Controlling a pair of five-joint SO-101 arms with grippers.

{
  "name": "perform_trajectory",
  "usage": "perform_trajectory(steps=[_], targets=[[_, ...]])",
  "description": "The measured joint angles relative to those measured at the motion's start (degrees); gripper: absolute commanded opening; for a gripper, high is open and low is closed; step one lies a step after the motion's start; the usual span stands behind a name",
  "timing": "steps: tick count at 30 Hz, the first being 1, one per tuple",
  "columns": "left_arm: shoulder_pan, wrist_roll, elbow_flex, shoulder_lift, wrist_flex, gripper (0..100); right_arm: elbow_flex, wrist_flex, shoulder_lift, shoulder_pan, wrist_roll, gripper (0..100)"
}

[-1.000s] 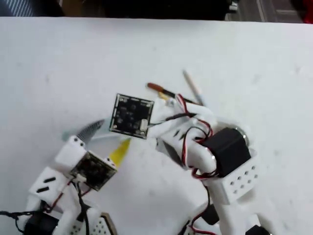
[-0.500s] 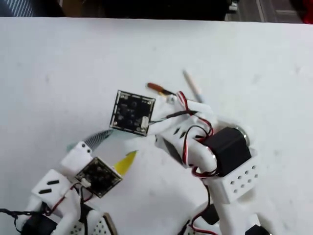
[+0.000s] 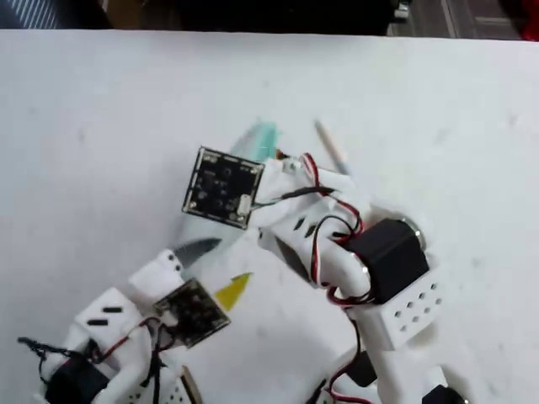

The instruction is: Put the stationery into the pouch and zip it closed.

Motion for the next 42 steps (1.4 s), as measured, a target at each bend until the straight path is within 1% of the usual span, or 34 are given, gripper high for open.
perform_trajectory(steps=[2, 8, 11, 15, 18, 20, 22, 25, 27, 30, 33, 36, 42], targets=[[0.44, 0.0, -2.29, 0.09, 1.32, 22, 0.0, 0.0, 0.0, -0.26, 0.0, 1.7], [-0.26, 0.0, -14.51, 0.09, 5.71, 22, 0.0, 0.0, 0.0, 1.05, 0.0, 1.7], [-3.69, 0.0, -17.14, 0.09, 5.89, 22, 0.0, 0.0, 0.0, 0.88, 0.0, 1.7], [-10.55, 0.0, -21.54, 0.0, 5.89, 22, 0.0, 0.0, -0.09, 0.97, 0.0, 1.7], [-16.0, 0.0, -22.59, 0.0, 4.92, 27, 0.0, 0.0, -0.18, 0.88, 0.0, 1.7], [-18.81, 0.0, -21.27, 0.0, 1.93, 28, 0.0, 0.18, -0.18, 0.97, 0.0, 1.7], [-21.71, 0.0, -17.93, 0.0, -2.29, 27, 0.0, 0.88, -0.18, 0.97, 0.09, 1.7], [-26.73, 0.44, -11.78, 0.0, -10.2, 26, 0.0, 1.23, -0.18, 0.97, 0.09, 1.7], [-29.01, 2.9, -7.65, 0.0, -16.26, 26, 0.0, 1.23, -0.18, 0.7, 0.09, 1.7], [-29.63, 6.86, -0.79, 0.0, -26.55, 26, 0.0, 2.11, -0.18, -3.34, 0.0, 1.7], [-29.63, 8.35, 7.03, 0.09, -35.96, 26, 0.0, 2.64, -0.18, -8.0, 0.09, 1.7], [-29.63, 8.79, 11.78, 0.44, -39.65, 26, 0.0, 2.64, -0.18, -8.97, 0.09, 1.7], [-27.78, 8.53, 15.65, 0.09, -40.7, 26, 0.09, 2.29, -0.18, -8.35, 0.09, 1.7]])
